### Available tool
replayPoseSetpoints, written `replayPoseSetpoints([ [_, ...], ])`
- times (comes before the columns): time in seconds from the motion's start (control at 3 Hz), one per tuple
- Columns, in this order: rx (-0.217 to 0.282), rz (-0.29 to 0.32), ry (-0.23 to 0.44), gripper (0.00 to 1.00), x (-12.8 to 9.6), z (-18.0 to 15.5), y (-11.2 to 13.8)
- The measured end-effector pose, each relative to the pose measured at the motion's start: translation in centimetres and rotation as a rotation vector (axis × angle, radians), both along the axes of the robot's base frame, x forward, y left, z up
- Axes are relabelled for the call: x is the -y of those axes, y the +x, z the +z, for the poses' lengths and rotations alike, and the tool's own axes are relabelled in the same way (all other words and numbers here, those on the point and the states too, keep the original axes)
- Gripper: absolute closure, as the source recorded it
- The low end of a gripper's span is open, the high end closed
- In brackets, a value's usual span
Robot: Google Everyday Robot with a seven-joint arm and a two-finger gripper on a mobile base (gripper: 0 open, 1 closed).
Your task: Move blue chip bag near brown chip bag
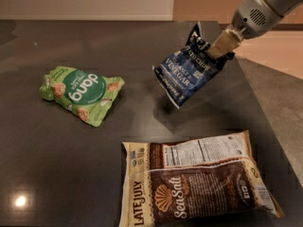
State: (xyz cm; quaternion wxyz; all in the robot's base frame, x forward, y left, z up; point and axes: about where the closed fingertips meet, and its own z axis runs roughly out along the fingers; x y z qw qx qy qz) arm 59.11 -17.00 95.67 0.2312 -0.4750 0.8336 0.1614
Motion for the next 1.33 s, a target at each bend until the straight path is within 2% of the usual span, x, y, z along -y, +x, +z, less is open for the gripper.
replayPoseSetpoints([
  [0.33, -0.033, 0.042, 0.040, 1.00, -1.9, 1.1, -2.7],
  [0.67, -0.116, 0.076, 0.053, 1.00, -3.5, 0.9, -5.3],
  [1.0, -0.189, 0.095, 0.047, 1.00, -4.0, 0.0, -7.2],
  [1.33, -0.221, 0.130, 0.028, 0.83, -4.1, -0.6, -8.1],
])
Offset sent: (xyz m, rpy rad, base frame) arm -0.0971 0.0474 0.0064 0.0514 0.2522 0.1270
